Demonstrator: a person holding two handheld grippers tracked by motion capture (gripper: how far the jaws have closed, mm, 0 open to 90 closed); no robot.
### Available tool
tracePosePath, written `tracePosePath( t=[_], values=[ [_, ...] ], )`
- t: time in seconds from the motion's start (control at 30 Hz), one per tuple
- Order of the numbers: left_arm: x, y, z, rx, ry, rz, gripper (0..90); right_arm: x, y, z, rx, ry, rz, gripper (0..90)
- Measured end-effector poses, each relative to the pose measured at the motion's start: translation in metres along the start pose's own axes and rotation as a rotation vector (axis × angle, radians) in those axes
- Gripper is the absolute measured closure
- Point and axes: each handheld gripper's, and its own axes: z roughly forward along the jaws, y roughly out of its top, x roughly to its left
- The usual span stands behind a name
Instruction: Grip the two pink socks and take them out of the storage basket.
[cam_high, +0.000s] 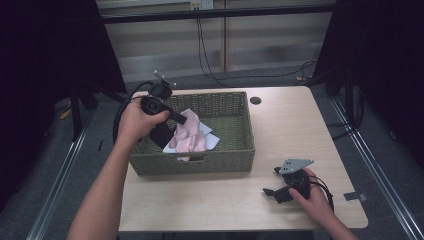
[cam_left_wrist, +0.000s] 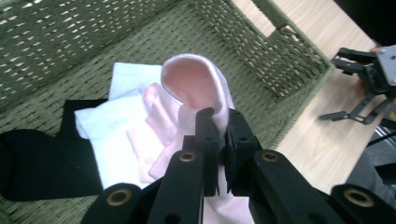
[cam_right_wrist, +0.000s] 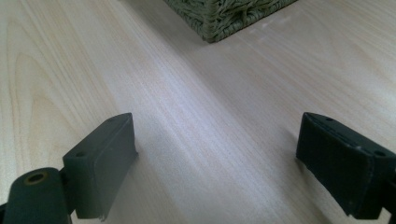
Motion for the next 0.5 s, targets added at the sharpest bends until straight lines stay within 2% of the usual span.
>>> tracePosePath(
  t=[0.5],
  values=[
    [-0.013,0.005,-0.021,-0.015,-0.02,0.01,85.4,0.0,0.0,0.0,0.0,0.0,0.001,11.1]
  ],
)
